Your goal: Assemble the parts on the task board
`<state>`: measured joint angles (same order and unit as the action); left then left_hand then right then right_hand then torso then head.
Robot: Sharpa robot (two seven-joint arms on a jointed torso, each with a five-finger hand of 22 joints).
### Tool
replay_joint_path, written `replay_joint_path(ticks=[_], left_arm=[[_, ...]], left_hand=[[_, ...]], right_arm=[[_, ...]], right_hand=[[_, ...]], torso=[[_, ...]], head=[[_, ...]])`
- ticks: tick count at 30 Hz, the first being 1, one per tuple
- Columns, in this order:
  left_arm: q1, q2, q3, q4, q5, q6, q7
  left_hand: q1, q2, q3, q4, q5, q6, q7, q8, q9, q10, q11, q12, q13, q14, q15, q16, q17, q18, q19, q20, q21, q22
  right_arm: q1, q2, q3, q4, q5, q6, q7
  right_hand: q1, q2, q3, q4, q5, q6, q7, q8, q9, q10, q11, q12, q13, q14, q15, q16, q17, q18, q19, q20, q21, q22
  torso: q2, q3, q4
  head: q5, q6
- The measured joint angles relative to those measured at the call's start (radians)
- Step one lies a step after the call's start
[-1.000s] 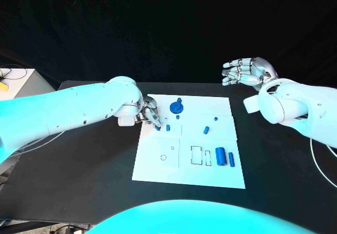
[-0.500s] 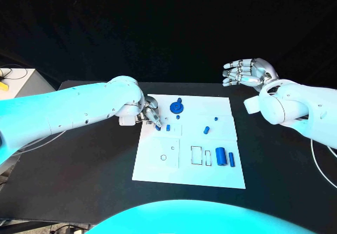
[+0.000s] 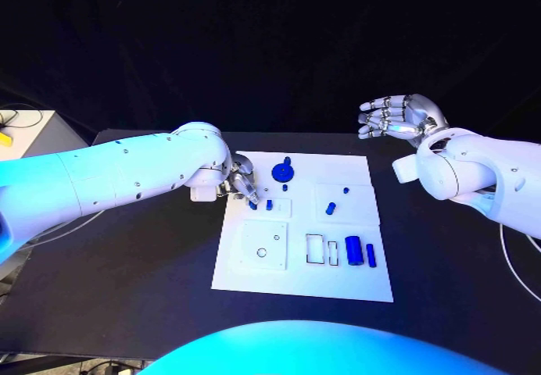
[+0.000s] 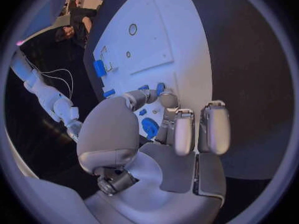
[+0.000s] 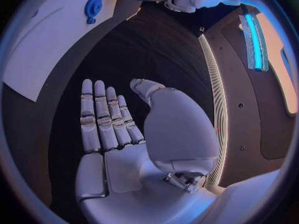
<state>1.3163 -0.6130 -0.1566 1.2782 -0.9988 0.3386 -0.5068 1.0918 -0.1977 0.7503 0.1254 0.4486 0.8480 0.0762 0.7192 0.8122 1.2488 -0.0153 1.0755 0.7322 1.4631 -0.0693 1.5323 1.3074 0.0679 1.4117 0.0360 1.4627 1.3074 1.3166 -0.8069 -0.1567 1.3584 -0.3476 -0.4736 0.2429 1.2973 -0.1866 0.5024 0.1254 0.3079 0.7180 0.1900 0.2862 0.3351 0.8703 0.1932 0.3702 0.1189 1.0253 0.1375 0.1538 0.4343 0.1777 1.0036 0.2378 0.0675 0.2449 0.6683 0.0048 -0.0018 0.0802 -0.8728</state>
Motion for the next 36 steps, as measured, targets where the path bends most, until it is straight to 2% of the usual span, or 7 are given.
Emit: replay_joint_path(ticks=[12,32,36], left_arm=[[0.000,0.001,0.000,-0.002,-0.008,0.005,0.001],[0.000,0.008,0.000,-0.009,-0.010,0.010,0.000],[0.001,0.010,0.000,-0.009,-0.010,0.010,-0.001]], left_hand=[[-0.008,0.008,-0.003,-0.003,0.035,0.007,0.000,0.000,0.000,0.011,-0.004,0.004,0.008,0.004,-0.004,0.004,0.000,0.000,0.000,0.000,0.000,0.000],[-0.030,0.019,-0.006,-0.006,0.035,0.007,0.000,0.011,0.000,0.028,-0.013,0.013,0.023,0.004,-0.004,0.012,0.000,0.000,0.000,0.000,0.000,0.000],[-0.033,0.019,-0.006,-0.006,0.035,0.007,0.000,0.011,0.014,0.031,-0.010,0.017,0.028,0.004,-0.004,0.016,0.000,0.000,0.000,0.000,0.000,0.000]], right_arm=[[-0.001,0.000,0.000,0.001,0.000,0.000,0.000],[-0.002,-0.006,0.000,0.002,0.000,0.001,-0.001],[-0.002,-0.006,0.000,0.002,0.000,0.001,-0.001]], right_hand=[[0.000,0.000,0.000,0.000,0.000,0.000,0.000,0.000,0.000,0.000,0.000,0.000,0.000,0.000,0.000,0.000,0.000,0.000,0.000,0.000,0.000,0.000],[0.000,0.000,0.000,0.000,0.000,0.000,0.000,0.000,-0.001,0.000,0.000,0.000,-0.003,0.000,0.000,0.000,-0.002,0.000,0.000,0.000,0.000,-0.004],[0.000,0.000,0.000,0.000,0.000,0.000,0.000,0.000,-0.001,0.000,0.000,0.000,-0.003,0.000,0.000,0.000,-0.002,0.000,0.000,0.000,0.000,-0.004]], torso=[[-0.001,0.0005,0.0012],[-0.001,-0.0001,0.0011],[-0.001,0.0000,0.0012]], head=[[-0.001,0.000],[-0.005,0.000],[-0.005,0.000]])
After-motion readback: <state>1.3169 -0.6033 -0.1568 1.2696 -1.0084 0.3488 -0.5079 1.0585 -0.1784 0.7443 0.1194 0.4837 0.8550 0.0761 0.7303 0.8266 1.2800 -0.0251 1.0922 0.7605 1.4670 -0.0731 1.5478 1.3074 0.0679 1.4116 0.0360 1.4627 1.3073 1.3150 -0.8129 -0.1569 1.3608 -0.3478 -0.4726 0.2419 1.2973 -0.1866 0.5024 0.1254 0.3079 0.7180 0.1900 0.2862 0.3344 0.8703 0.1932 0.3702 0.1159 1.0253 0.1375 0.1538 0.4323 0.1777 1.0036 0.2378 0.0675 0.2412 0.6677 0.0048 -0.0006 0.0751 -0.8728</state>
